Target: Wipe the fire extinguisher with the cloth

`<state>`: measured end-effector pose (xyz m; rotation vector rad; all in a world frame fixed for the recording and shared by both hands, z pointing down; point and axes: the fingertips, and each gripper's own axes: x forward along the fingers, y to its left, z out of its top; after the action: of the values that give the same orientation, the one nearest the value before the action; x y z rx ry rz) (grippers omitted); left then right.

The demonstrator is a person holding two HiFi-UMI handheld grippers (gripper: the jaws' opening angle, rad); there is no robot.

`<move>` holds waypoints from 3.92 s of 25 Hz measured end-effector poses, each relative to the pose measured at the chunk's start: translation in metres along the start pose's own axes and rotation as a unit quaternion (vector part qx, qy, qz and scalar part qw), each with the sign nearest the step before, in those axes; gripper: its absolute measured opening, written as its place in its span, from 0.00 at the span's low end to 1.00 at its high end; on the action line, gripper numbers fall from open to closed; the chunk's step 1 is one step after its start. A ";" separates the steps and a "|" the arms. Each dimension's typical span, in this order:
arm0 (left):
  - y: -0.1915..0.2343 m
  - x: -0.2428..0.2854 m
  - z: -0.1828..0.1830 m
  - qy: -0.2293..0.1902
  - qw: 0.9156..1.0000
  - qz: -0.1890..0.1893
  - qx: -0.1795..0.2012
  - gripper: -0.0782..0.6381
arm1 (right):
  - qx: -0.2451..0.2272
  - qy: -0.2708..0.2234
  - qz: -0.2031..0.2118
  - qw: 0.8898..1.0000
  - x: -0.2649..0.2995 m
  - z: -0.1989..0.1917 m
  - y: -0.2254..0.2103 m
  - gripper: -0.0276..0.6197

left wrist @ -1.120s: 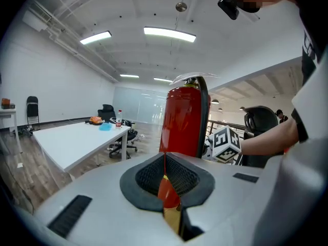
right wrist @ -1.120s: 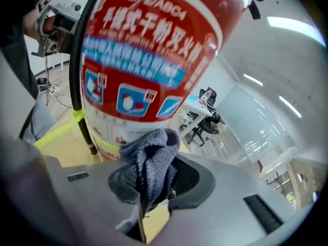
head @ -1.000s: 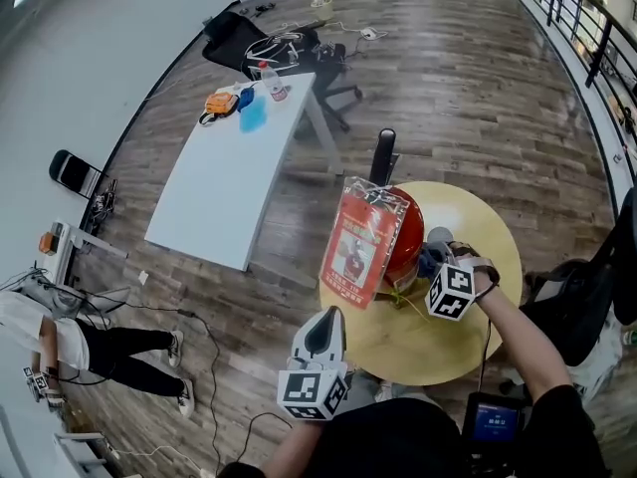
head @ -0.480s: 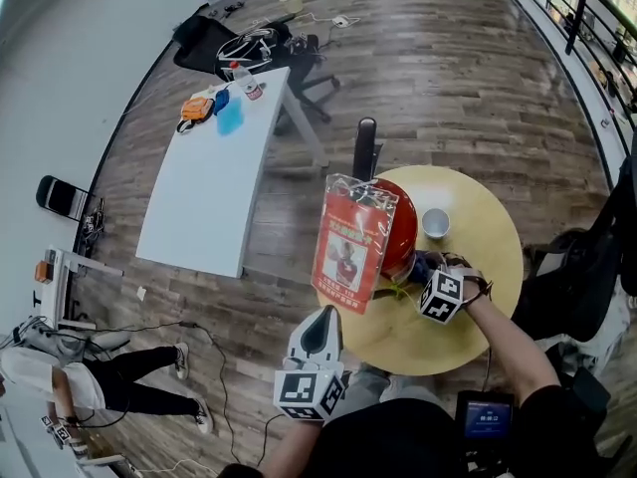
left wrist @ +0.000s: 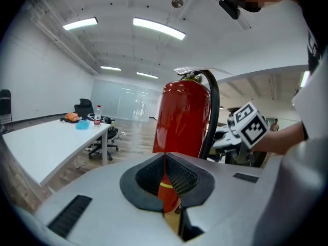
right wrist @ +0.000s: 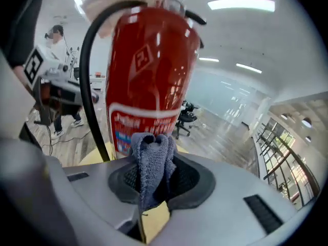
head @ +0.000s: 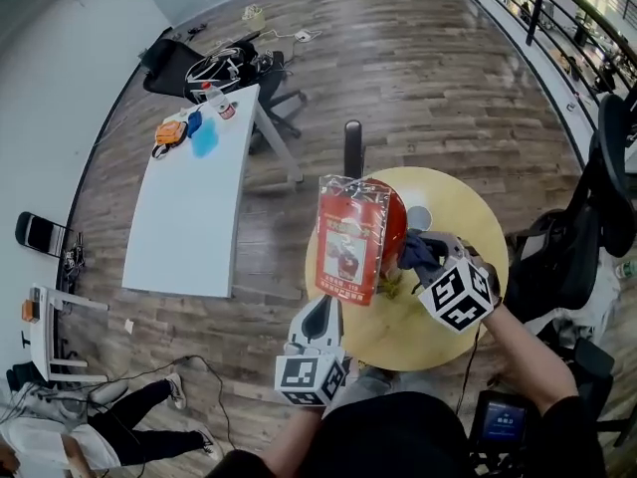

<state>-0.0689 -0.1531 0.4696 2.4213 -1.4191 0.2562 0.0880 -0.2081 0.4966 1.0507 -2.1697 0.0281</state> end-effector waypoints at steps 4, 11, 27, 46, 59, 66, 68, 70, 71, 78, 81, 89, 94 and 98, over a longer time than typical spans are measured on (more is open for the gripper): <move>-0.006 0.015 0.015 -0.018 0.999 -0.038 0.007 0.14 | -0.009 -0.039 -0.063 0.997 -0.054 0.061 -0.024 0.19; -0.013 0.007 0.033 -0.041 0.995 -0.091 0.014 0.14 | -0.013 -0.042 -0.064 0.997 -0.099 0.105 0.003 0.19; 0.022 -0.031 0.031 -0.048 0.986 -0.159 0.021 0.14 | -0.021 -0.024 -0.128 0.991 -0.123 0.177 0.059 0.19; 0.039 -0.048 0.023 -0.053 0.985 -0.164 0.016 0.14 | 0.077 -0.049 -0.139 0.986 -0.134 0.186 0.034 0.19; 0.030 -0.047 0.014 -0.037 0.982 -0.182 0.010 0.14 | 0.158 0.026 -0.064 0.985 -0.086 0.098 0.087 0.19; 0.039 -0.048 0.010 -0.033 0.984 -0.172 0.009 0.14 | 0.223 0.110 -0.049 0.967 -0.017 -0.002 0.104 0.20; 0.043 -0.048 0.011 -0.033 0.985 -0.167 0.008 0.14 | 0.224 0.112 -0.047 0.967 -0.017 -0.003 0.107 0.20; 0.046 -0.047 0.011 -0.034 0.986 -0.164 0.006 0.14 | 0.214 0.091 -0.046 0.972 -0.032 0.018 0.106 0.19; 0.047 -0.046 0.011 -0.034 0.986 -0.163 0.005 0.14 | 0.204 0.072 -0.050 0.975 -0.043 0.035 0.104 0.19; 0.044 -0.039 0.015 -0.041 0.984 -0.174 0.003 0.14 | 0.123 -0.050 -0.111 0.985 -0.121 0.166 0.061 0.19; 0.038 -0.041 0.018 -0.045 0.982 -0.181 0.002 0.14 | 0.132 -0.034 -0.091 0.986 -0.121 0.180 0.044 0.20; 0.040 -0.045 0.009 -0.039 0.982 -0.185 -0.004 0.14 | 0.138 -0.022 -0.092 0.986 -0.113 0.162 0.064 0.20; 0.044 -0.046 0.007 -0.033 0.984 -0.177 -0.004 0.14 | 0.154 -0.013 -0.084 0.984 -0.092 0.127 0.082 0.20; 0.047 -0.048 0.005 -0.031 0.985 -0.170 -0.006 0.14 | 0.161 0.011 -0.074 0.984 -0.061 0.084 0.094 0.20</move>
<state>-0.1334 -0.1372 0.4583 2.6282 -1.0006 0.0898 -0.0015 -0.1304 0.4223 1.3835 -2.1059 0.3303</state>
